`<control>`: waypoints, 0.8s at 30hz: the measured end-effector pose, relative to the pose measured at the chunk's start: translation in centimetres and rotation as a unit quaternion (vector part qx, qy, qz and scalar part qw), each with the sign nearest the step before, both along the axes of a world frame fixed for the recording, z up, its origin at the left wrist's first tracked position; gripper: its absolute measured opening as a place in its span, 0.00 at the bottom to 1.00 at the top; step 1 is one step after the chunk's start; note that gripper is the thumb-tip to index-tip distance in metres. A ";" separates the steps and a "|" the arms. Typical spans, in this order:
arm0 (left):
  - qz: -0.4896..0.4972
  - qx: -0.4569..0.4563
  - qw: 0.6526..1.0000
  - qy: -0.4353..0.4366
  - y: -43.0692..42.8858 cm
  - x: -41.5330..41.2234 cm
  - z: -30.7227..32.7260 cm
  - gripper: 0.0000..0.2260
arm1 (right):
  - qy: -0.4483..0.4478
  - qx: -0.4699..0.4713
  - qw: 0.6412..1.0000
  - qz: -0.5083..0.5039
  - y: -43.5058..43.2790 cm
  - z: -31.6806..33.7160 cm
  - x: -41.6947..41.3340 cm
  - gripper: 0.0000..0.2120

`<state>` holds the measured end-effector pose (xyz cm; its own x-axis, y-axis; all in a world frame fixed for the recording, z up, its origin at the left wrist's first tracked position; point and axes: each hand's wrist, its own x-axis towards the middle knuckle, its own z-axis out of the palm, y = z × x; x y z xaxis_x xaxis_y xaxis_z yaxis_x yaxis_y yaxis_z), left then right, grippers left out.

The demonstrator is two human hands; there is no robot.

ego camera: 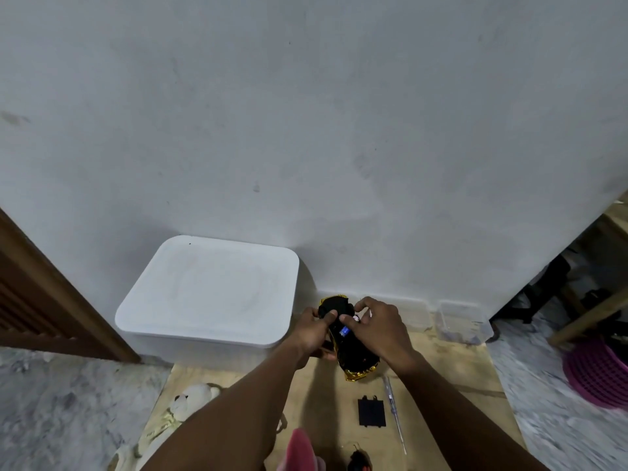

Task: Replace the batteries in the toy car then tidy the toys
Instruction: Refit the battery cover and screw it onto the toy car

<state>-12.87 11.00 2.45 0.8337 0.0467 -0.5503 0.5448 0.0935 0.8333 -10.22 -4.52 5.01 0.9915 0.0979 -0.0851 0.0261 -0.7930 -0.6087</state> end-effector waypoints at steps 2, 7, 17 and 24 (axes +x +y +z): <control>0.000 0.003 1.000 0.001 -0.1 0.0 0.0 0.15 | 0.029 -0.014 0.999 -0.005 0.2 0.1 0.1 0.15; -0.009 0.016 1.000 0.009 -0.2 -0.2 -0.5 0.15 | 0.066 -0.002 0.997 -0.045 0.8 0.3 0.6 0.13; 0.002 0.009 1.000 0.004 0.4 0.2 -0.5 0.15 | 0.080 0.163 0.975 -0.130 1.0 0.5 1.1 0.05; 0.016 0.023 1.000 -0.008 0.6 0.6 -0.5 0.13 | 0.067 0.106 0.989 -0.082 1.2 0.0 1.3 0.09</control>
<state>-12.28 11.60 1.98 0.8404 0.0974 -0.5332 0.5283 0.0722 0.8460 -8.90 -3.28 4.98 0.9769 -0.0332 -0.2110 -0.1838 -0.6339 -0.7512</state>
